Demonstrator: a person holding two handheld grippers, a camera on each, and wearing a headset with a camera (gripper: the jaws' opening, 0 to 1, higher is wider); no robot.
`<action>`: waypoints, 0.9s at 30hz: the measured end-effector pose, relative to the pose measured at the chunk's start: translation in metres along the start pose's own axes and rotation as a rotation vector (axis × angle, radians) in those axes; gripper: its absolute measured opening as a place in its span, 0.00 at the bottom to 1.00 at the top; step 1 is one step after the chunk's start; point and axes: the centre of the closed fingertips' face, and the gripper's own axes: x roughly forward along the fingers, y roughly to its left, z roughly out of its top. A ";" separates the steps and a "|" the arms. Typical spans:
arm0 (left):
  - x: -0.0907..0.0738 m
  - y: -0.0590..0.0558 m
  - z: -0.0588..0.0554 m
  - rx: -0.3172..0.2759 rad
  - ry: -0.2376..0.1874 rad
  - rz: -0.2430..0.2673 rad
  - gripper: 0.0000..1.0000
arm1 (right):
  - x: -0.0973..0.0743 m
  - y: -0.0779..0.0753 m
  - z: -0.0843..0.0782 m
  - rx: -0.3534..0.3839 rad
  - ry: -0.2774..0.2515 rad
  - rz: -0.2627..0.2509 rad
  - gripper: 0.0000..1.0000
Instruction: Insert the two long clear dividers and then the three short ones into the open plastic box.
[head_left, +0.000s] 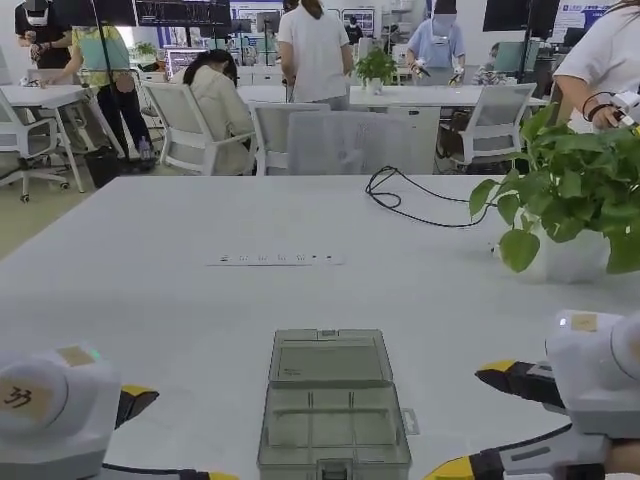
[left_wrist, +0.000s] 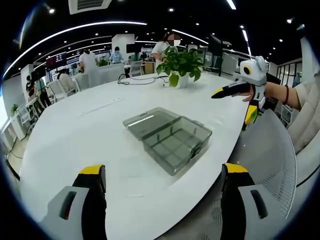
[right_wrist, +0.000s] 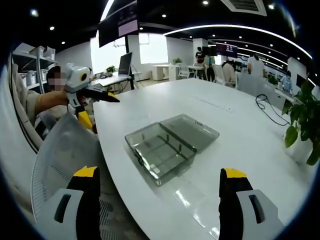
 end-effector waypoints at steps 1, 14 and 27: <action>0.000 0.000 0.000 0.001 0.000 0.000 0.98 | 0.000 0.000 0.000 0.000 0.000 0.001 1.00; 0.000 0.001 0.002 0.006 0.001 -0.001 0.98 | 0.000 -0.002 0.001 0.007 -0.013 -0.005 1.00; 0.001 -0.001 0.002 0.002 0.003 -0.007 0.97 | 0.000 -0.003 0.000 0.002 -0.005 -0.002 1.00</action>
